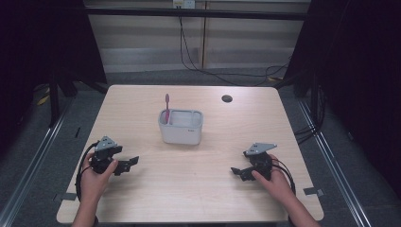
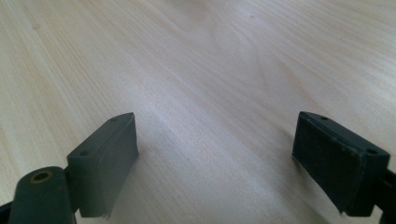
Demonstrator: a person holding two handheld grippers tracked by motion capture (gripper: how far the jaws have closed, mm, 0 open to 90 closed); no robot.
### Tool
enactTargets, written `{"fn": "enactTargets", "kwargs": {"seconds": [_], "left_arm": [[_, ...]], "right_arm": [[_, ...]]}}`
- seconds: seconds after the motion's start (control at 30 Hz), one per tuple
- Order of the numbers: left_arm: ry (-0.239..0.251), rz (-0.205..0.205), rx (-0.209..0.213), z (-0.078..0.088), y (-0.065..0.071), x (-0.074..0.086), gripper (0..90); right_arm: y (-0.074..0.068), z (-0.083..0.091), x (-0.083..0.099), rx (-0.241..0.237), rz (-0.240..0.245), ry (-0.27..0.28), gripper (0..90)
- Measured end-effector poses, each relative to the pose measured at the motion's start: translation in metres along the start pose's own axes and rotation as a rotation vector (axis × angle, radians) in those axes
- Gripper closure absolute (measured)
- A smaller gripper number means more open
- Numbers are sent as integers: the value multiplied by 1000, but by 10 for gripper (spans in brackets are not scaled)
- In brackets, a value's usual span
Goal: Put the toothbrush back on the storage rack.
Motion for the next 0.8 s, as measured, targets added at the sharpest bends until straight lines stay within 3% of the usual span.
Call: {"fn": "enactTargets", "kwargs": {"seconds": [0.8], "left_arm": [[-68,-61,-28,-5,-2,10,157]], "right_arm": [[0,0,0,0,0,0,134]]}}
Point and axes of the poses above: each handheld gripper's, and its own axes: z roughly backward along the jaws, x roughly out of its underside, y roughly to its right, the point moved 1 cm from there along -z, roughly forward along the jaws, and after that the axes turned 10 degrees about z, right-handed, at the moved point
